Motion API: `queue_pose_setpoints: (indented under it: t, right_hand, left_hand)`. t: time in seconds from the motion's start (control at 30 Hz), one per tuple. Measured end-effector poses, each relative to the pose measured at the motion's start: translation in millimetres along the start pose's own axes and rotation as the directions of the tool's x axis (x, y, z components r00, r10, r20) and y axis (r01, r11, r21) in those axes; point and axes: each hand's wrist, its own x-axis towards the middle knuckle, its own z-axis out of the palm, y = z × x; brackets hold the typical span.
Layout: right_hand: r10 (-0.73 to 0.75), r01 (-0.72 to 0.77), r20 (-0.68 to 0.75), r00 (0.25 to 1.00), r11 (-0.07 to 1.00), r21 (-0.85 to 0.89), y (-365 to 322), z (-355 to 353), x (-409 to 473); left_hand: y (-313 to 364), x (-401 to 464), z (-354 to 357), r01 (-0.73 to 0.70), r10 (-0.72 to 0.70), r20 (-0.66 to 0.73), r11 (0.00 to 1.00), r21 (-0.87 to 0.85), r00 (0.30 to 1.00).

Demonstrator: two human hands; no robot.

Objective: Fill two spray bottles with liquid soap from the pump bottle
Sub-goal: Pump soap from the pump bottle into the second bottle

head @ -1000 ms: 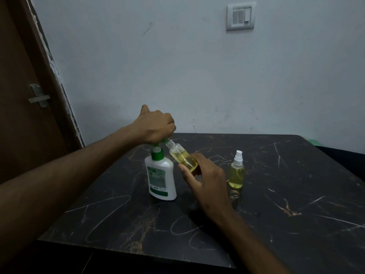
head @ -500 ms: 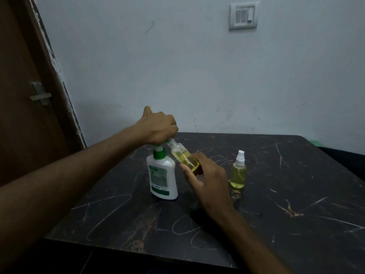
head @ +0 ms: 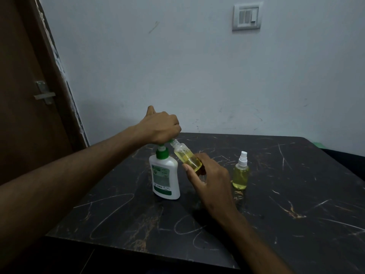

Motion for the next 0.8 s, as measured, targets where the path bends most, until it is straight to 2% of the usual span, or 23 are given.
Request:
queue_pose_setpoints:
  t: [0.17, 0.8]
  right_hand:
    - [0.006, -0.006, 0.0, 1.0, 1.0, 0.007, 1.1, -0.5, -0.3]
    - [0.007, -0.007, 0.005, 1.0, 1.0, 0.013, 1.7, 0.6, -0.1]
  left_hand:
    - [-2.4, 1.6, -5.2, 0.015, -0.017, -0.025, 0.998, -0.055, 1.0]
    - [-0.7, -2.0, -6.1, 0.022, -0.022, -0.012, 0.999, -0.043, 1.0]
